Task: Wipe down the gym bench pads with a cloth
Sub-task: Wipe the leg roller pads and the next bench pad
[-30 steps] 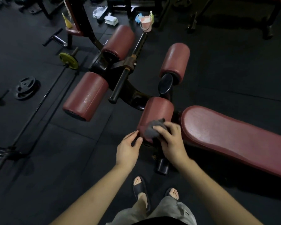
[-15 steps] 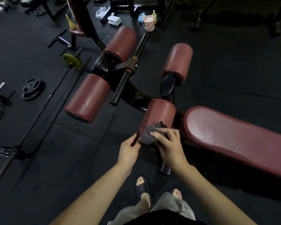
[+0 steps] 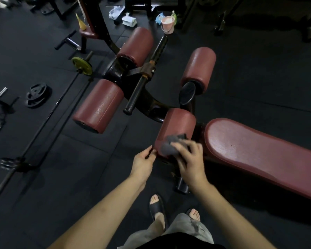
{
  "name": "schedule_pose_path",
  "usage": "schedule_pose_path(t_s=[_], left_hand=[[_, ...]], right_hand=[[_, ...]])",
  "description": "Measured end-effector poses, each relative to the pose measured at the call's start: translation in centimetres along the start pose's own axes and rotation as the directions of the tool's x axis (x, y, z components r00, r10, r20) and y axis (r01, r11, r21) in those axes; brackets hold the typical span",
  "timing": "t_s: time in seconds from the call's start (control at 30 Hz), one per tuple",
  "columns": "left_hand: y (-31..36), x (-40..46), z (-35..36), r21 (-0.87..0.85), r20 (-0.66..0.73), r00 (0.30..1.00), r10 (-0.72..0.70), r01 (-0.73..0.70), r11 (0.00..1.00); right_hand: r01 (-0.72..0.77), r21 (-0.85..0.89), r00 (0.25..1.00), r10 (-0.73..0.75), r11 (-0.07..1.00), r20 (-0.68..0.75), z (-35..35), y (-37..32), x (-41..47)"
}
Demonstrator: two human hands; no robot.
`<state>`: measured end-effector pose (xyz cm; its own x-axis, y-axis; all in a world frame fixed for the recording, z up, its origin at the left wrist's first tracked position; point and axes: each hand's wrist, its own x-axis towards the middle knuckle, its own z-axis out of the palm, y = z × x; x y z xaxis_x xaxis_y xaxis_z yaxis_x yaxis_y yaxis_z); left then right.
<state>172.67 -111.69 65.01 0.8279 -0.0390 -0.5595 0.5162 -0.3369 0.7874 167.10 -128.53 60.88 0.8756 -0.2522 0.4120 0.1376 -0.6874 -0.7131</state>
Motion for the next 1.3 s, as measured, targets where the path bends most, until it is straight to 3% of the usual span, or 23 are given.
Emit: schedule_pose_path(t_s=[0.1, 0.17, 0.3, 0.37, 0.57, 0.7, 0.83, 0.93, 1.03, 1.13, 1.23, 1.3], left_hand=[[0.5, -0.1, -0.1, -0.054, 0.018, 0.998, -0.056, 0.057, 0.997], [0.5, -0.1, -0.2, -0.051, 0.019, 0.998, -0.062, 0.063, 0.997], [0.4, -0.9, 0.1, 0.124, -0.138, 0.986, 0.099, -0.082, 0.989], [0.3, -1.7, 0.8, 0.178, -0.129, 0.973, 0.193, -0.169, 0.969], [-0.2, -0.7, 1.2, 0.194, -0.082, 0.986, 0.143, -0.125, 0.973], [0.4, 0.1, 0.4, 0.064, -0.010, 0.999, 0.053, -0.052, 0.997], [0.9, -0.1, -0.3, 0.129, -0.032, 0.998, 0.051, -0.047, 0.991], [0.9, -2.0, -0.6, 0.267, -0.116, 0.964, 0.240, -0.203, 0.942], [-0.1, -3.9, -0.6, 0.387, 0.035, 0.917, 0.398, -0.380, 0.840], [-0.6, -4.6, -0.2, 0.476, 0.148, 0.921, 0.360, -0.385, 0.791], [-0.6, -4.7, 0.3, 0.492, 0.180, 0.928, 0.328, -0.373, 0.787], [-0.5, -4.5, 0.1, 0.496, 0.168, 0.938, 0.303, -0.347, 0.796]], right_hand=[[0.111, -0.008, 0.993, -0.111, 0.994, 0.036, 0.0, 0.6, 0.5], [0.104, -0.072, 0.995, -0.103, 0.992, 0.016, 0.4, 2.4, 4.9], [-0.188, -0.075, 0.980, 0.182, 0.979, -0.082, 0.0, 5.2, 12.5], [-0.226, -0.063, 0.972, 0.220, 0.972, -0.082, -0.1, 4.7, 12.1], [-0.044, -0.008, 0.999, 0.044, 0.999, 0.001, 0.1, 0.0, -0.2], [0.086, -0.070, 0.995, -0.083, 0.994, 0.046, 0.3, 1.3, 3.0], [-0.164, -0.097, 0.984, 0.157, 0.982, -0.080, 0.0, 3.9, 11.5], [-0.171, -0.110, 0.983, 0.162, 0.979, -0.086, -0.3, 3.6, 11.3], [-0.043, -0.108, 0.999, 0.039, 0.993, -0.036, 0.0, 1.7, 5.4], [0.070, -0.038, 0.997, -0.069, 0.997, 0.045, -0.3, -0.2, -0.6], [0.104, -0.076, 0.994, -0.100, 0.992, 0.047, -0.3, 1.7, 1.6], [0.025, -0.114, 0.999, -0.027, 0.993, -0.020, -0.1, 3.5, 5.7]])
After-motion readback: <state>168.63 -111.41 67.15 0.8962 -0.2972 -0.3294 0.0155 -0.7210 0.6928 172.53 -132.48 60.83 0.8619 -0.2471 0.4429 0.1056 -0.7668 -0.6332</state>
